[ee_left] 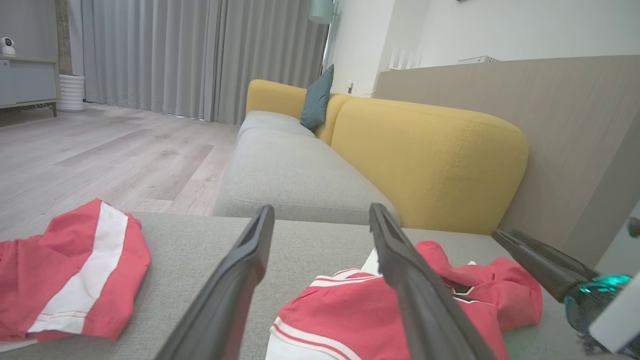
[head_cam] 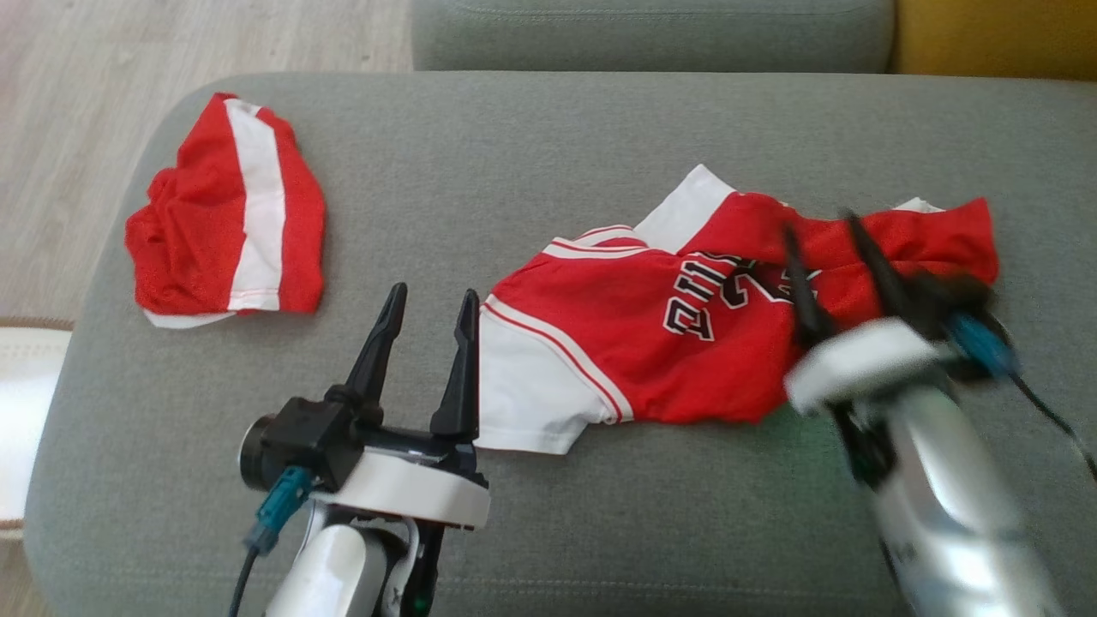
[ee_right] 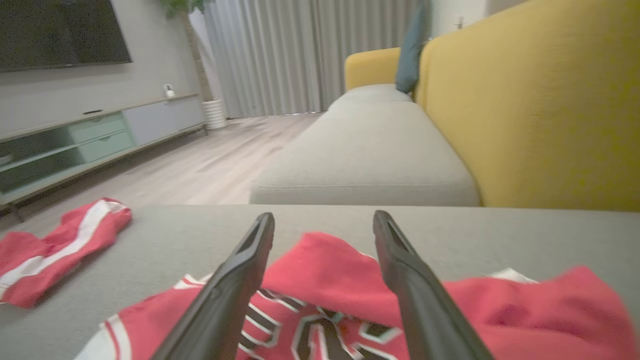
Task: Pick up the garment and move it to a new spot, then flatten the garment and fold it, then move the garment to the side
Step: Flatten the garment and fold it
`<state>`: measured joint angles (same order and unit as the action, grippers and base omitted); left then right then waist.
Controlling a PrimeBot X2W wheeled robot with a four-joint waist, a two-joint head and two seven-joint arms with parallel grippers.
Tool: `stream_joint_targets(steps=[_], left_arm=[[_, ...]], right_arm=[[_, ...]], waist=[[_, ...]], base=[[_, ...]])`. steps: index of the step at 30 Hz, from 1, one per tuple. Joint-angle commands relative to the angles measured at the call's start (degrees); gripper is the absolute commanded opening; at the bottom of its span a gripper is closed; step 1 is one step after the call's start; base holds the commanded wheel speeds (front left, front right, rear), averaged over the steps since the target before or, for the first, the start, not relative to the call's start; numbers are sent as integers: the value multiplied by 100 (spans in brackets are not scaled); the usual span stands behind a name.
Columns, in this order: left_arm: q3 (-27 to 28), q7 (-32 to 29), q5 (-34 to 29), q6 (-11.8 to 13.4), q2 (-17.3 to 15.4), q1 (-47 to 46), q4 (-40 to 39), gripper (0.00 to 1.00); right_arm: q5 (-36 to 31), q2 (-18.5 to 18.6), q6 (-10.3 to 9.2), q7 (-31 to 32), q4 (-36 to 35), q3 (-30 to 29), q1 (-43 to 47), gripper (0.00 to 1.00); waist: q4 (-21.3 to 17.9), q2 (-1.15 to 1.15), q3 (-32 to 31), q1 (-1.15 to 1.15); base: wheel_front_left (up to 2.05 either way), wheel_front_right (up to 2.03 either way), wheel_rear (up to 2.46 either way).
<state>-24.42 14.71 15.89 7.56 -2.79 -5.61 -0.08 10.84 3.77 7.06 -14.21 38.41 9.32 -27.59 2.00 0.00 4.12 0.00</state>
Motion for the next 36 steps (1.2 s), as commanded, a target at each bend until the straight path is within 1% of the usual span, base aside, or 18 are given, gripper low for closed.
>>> stream_joint_targets(steps=[1,4,7,10,14,20,24,27,32,34,35,36], left_arm=[[228,29,45,17,-9,-99,-223,100],[255,29,28,8,-9,-70,-238,100],[251,29,5,-16,-9,-56,-228,100],[241,29,-11,-34,-9,-59,-216,100],[230,29,-35,-72,-9,-86,-196,100],[175,29,-61,-108,-9,-139,-165,100],[147,29,-68,-129,-9,-161,-144,100],[132,29,-77,-135,-9,-177,-128,100],[137,29,-115,-143,-9,-214,-128,100],[149,29,-136,-146,-9,-224,-128,100],[154,29,-147,-149,-9,-231,-122,100],[160,29,-157,-153,-9,-238,-116,100]], right_arm=[[-140,-90,43,-75,-377,-131,142,100],[-296,-90,43,-77,-881,-738,826,100],[-242,-90,43,-77,-1112,-1078,1328,100],[-161,-90,43,-78,-1200,-1210,1571,100],[-77,-90,43,-73,-1231,-1239,1593,100],[402,-90,43,200,-680,-1323,1200,100],[810,-90,43,381,-45,-1397,789,100],[1164,-90,43,447,573,-1498,445,100],[1634,-90,43,244,1490,-1451,-173,100],[1840,-90,43,152,1800,-1345,-426,100],[1930,-90,43,103,1917,-1257,-545,86],[1990,-90,43,49,2008,-1177,-656,0]], waist=[[-46,0,-27,0],[-124,0,-46,0],[-189,0,-36,0],[-234,0,-16,0],[-246,0,29,0],[-58,0,170,0],[102,0,277,0],[209,0,347,0],[295,0,470,0],[291,0,513,0],[281,0,530,0],[264,0,543,0]], base=[[0,0,0],[0,0,0],[0,0,0],[0,0,0],[0,0,0],[0,0,0],[0,0,0],[0,0,0],[0,0,0],[0,0,0],[0,0,0],[0,0,0]])
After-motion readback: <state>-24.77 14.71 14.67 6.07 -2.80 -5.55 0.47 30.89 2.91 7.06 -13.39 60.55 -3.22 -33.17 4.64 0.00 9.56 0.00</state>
